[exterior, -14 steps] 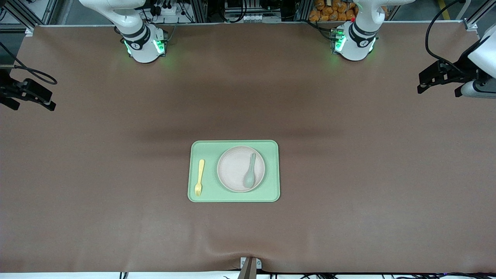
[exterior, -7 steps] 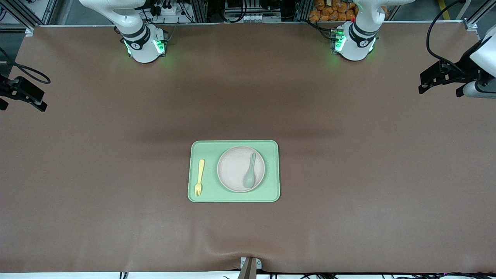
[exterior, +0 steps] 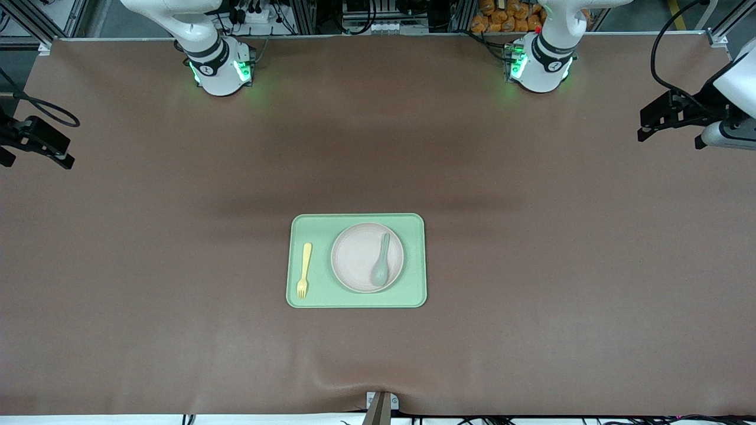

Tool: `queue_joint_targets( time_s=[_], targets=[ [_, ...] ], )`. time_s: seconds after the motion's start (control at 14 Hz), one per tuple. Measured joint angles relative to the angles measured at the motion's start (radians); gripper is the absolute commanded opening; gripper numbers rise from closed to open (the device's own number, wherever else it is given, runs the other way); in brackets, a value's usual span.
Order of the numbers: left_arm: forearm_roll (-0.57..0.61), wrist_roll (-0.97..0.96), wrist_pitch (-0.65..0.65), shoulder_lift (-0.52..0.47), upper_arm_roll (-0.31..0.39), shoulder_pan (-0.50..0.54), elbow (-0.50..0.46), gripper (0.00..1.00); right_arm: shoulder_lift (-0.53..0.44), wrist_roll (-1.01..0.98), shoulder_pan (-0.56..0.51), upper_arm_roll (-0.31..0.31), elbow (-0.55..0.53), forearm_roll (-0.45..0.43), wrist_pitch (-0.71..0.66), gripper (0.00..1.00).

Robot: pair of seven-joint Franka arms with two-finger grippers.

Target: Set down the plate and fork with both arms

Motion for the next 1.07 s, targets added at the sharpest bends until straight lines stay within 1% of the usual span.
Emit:
queue_joint_targets(
  time_s=[0.57, 0.79, 1.07],
  targets=[
    [0.000, 0.000, 0.000, 0.000, 0.000, 0.001, 0.000, 1.00, 0.000, 0.014, 0.000, 0.001, 0.001, 0.004, -0.010, 1.00],
    [0.000, 0.000, 0.000, 0.000, 0.000, 0.001, 0.000, 1.00, 0.000, 0.015, -0.002, -0.006, 0.001, 0.034, -0.014, 1.00],
    [0.000, 0.000, 0.000, 0.000, 0.000, 0.001, 0.000, 1.00, 0.000, 0.015, -0.003, -0.009, 0.001, 0.042, -0.016, 1.00]
  ],
)
